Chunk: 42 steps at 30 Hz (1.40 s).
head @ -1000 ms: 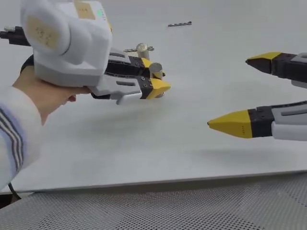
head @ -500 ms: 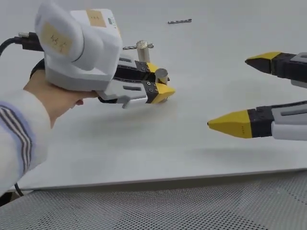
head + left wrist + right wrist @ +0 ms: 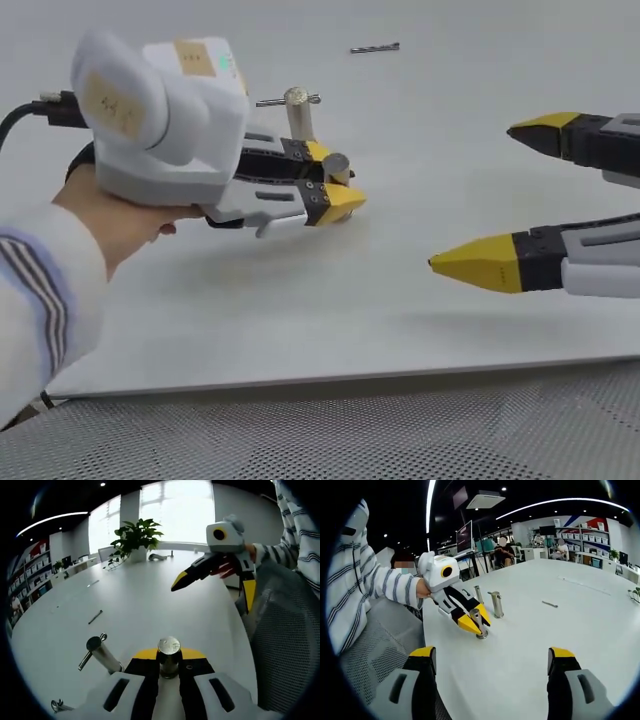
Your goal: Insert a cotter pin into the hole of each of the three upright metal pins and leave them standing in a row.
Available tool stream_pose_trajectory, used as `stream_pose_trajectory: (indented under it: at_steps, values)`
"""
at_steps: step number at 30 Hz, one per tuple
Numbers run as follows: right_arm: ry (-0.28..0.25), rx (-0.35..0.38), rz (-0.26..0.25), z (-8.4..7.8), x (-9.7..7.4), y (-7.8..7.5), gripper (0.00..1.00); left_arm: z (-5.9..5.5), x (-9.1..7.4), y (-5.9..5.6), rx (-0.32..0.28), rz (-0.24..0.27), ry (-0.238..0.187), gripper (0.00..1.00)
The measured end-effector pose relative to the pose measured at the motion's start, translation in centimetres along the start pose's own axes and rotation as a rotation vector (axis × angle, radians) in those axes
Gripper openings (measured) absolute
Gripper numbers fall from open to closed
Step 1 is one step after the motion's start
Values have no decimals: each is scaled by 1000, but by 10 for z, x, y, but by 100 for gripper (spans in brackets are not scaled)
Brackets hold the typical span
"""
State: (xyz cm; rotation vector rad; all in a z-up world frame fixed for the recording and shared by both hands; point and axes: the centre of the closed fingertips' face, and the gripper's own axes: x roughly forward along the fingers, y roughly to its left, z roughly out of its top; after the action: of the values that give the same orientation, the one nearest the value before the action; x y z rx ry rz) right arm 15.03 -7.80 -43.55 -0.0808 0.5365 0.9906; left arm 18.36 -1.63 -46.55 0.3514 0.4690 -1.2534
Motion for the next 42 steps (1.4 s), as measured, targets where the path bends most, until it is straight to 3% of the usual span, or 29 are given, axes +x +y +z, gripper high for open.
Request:
stream_pose_trajectory:
  at_steps: [13, 16, 20, 23, 31, 34, 36, 38, 40, 42]
  values:
    - [-10, -10, -6, 3, 0, -3, 90, -3, -5, -2, -36, -5, 17, 13]
    - [-7, -13, -5, 3, -1, -3, 90, -10, -11, -4, -80, -1, 49, 26]
    - [-17, -8, -14, 5, -3, -5, 90, -17, -23, -8, -82, 2, 62, 43]
    - [-19, -7, -23, 5, -5, -7, 90, -19, -33, -12, -113, -1, 55, 48]
    - [-18, -3, -36, 4, -9, -10, 90, -22, -54, -25, -157, 8, 42, 73]
    - [-15, -4, -38, 4, -9, -11, 90, -27, -59, -23, -159, 41, 45, 84]
    - [-13, -5, -39, 4, -9, -11, 90, -25, -62, -20, -202, 61, 14, 91]
    - [-11, -6, -40, 4, -9, -11, 89, -25, -65, -21, -225, 61, 21, 94]
    - [-9, -7, -40, 4, -9, -11, 89, -24, -69, -19, -230, 94, 28, 95]
    - [-8, -8, -42, 4, -9, -12, 89, -21, -73, -15, -252, 136, 10, 99]
